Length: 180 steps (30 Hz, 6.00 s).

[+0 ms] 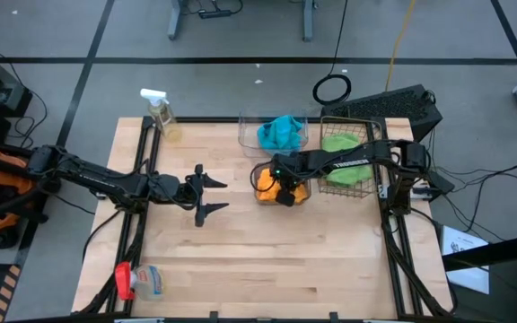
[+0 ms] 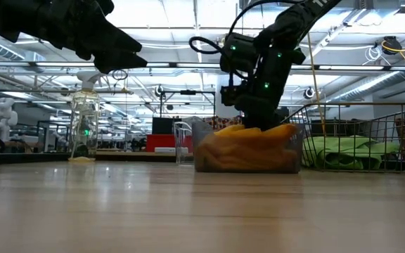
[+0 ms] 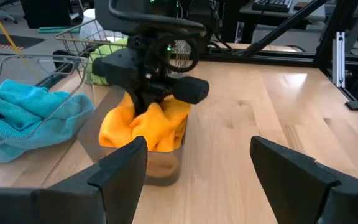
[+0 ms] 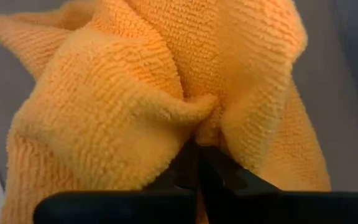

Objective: Sort microfiber towel by color & place in baskets
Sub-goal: Put the orange towel into the black bin, then return to Home Position

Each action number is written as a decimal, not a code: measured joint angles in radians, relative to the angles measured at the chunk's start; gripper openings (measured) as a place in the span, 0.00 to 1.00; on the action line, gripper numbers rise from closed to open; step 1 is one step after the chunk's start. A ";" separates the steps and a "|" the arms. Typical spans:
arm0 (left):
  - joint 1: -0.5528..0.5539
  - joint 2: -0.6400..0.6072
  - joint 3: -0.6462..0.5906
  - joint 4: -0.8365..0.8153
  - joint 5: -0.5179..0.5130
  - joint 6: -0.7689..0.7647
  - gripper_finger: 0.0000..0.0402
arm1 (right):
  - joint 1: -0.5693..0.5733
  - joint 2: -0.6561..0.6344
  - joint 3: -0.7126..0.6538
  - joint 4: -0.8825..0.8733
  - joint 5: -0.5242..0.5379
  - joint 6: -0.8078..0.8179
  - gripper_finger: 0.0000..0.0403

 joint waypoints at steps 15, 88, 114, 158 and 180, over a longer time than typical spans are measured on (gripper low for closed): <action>0.000 0.000 0.000 -0.002 0.000 -0.003 0.72 | 0.099 -0.027 0.164 -0.218 0.163 0.049 0.50; 0.303 -0.017 -0.259 0.315 0.154 0.121 0.01 | 0.305 -1.048 -1.019 0.952 0.070 -0.198 0.00; 0.184 -0.027 -0.298 0.330 -0.004 0.051 0.01 | 0.305 -1.131 -1.107 1.009 0.021 -0.137 0.00; 0.156 -0.290 -0.400 0.284 -0.007 0.070 0.01 | 0.305 -1.415 -1.107 0.713 -0.003 -0.134 0.00; 0.156 -0.353 -0.401 0.203 -0.006 0.068 0.01 | 0.305 -1.695 -1.133 0.547 -0.005 -0.172 0.00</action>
